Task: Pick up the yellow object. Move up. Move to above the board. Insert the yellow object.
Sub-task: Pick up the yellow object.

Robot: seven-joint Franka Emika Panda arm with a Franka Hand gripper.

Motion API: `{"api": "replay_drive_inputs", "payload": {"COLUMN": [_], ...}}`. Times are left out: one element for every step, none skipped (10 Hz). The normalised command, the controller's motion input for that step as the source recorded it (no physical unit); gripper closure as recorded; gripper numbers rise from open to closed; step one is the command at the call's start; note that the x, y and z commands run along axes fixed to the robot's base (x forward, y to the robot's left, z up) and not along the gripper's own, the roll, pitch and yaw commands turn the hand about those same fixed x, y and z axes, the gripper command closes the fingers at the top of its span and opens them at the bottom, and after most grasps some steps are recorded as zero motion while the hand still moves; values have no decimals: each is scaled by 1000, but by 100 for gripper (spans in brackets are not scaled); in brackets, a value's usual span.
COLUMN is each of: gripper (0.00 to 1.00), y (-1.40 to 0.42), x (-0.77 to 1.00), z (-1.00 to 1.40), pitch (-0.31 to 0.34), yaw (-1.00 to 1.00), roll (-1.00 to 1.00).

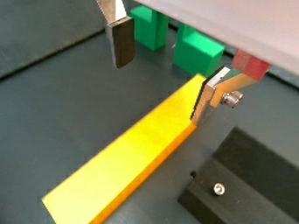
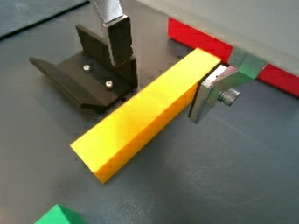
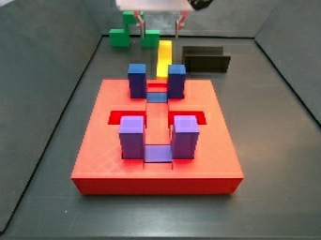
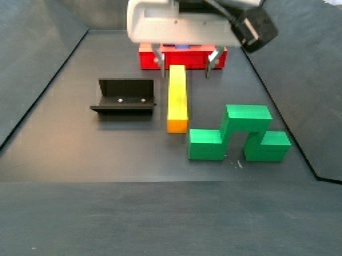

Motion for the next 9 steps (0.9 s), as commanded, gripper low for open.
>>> {"api": "replay_drive_inputs", "payload": {"gripper": [0, 0, 0, 0, 0, 0, 0, 0, 0], "y": [-114, -109, -97, -94, -74, -37, -23, -43, -54], "x": [106, 106, 166, 206, 149, 63, 0, 0, 0], "z": [-474, -460, -403, -363, -294, -254, -260, -291, -297], "pitch": [-190, -199, -179, -164, -119, -74, -90, -109, -129], "yaw": [0, 0, 0, 0, 0, 0, 0, 0, 0], "roll": [-13, -50, -86, -101, -51, -34, -40, -43, -61]}}
